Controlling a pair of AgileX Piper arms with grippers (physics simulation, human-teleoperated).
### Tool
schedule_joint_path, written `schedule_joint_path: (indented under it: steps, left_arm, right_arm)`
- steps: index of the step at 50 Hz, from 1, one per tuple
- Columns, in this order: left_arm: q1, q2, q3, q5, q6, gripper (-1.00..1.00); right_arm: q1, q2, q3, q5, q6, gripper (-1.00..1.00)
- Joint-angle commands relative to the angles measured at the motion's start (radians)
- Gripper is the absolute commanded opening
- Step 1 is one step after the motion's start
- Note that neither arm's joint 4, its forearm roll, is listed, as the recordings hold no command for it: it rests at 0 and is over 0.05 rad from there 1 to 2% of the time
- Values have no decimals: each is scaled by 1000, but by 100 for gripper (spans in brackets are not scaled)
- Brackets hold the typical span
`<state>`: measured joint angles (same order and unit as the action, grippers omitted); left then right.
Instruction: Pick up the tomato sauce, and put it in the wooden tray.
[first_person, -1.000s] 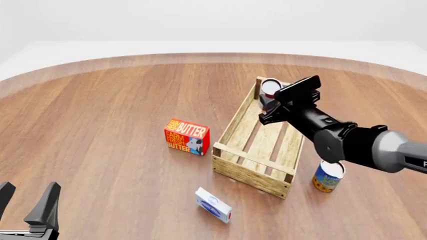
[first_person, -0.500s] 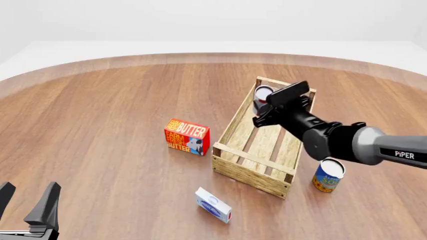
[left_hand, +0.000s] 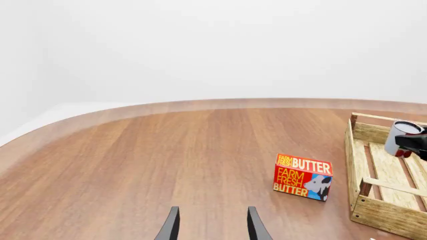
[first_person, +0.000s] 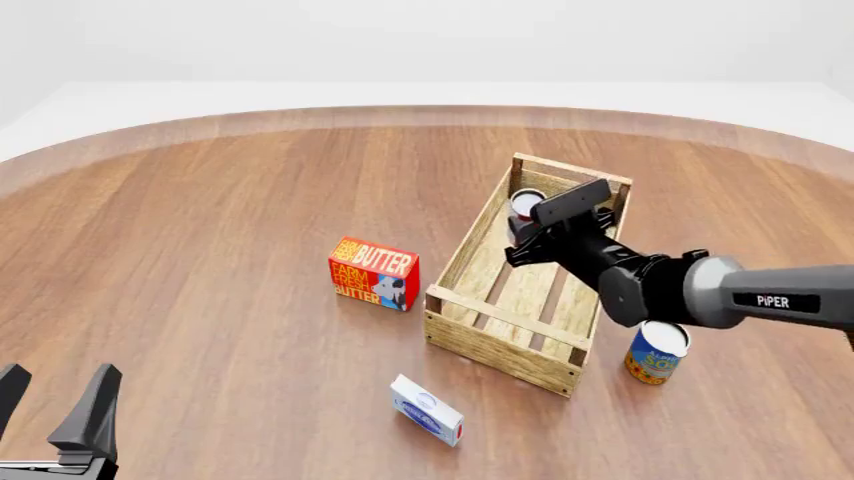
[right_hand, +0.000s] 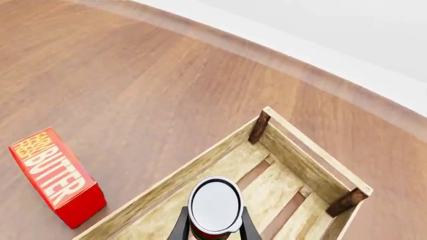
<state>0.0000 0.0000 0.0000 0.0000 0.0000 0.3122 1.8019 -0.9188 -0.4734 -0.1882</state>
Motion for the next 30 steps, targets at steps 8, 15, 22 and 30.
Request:
schedule_joint_path:
  steps: [8, 15, 22, 30]
  left_arm:
    - [0, 0, 0, 0, 0, 100]
    - [0, 0, 0, 0, 0, 100]
    - [0, 0, 0, 0, 0, 100]
    - [0, 0, 0, 0, 0, 100]
  right_arm:
    - [-6, 53, -13, -7, 7, -100]
    - [-10, 71, -20, -6, 4, -100]
    - [-18, 94, -30, -8, 5, -100]
    - [-26, 116, -38, -8, -1, -100]
